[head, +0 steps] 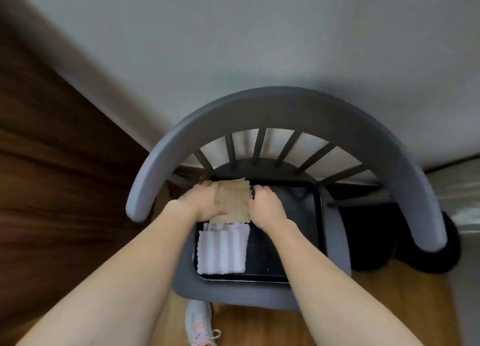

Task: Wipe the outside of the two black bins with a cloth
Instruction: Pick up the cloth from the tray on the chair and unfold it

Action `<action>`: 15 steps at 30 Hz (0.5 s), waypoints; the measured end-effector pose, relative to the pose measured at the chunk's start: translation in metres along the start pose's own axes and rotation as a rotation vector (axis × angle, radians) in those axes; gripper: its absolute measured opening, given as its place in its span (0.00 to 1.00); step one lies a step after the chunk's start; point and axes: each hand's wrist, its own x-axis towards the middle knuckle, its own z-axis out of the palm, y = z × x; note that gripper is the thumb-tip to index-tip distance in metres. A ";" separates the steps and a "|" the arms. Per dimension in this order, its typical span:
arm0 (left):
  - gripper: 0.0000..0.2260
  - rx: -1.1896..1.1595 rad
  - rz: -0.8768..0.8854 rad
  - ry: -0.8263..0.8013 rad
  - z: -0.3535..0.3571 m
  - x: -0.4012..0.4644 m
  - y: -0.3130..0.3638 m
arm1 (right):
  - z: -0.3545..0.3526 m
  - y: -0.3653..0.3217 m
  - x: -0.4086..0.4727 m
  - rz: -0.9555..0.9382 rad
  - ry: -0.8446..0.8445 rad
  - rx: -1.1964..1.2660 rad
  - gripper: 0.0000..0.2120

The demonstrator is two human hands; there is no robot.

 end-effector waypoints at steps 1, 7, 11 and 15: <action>0.36 -0.010 0.007 -0.001 0.002 0.003 -0.003 | 0.005 -0.001 0.005 0.011 0.005 0.016 0.13; 0.33 0.022 0.010 -0.038 0.018 0.031 -0.023 | 0.029 -0.001 0.037 0.071 0.067 0.042 0.11; 0.24 0.076 0.008 -0.049 0.024 0.044 -0.030 | 0.035 -0.006 0.050 0.115 0.101 0.102 0.11; 0.20 0.115 -0.029 0.047 0.028 0.049 -0.032 | 0.041 -0.009 0.057 0.153 0.102 0.163 0.05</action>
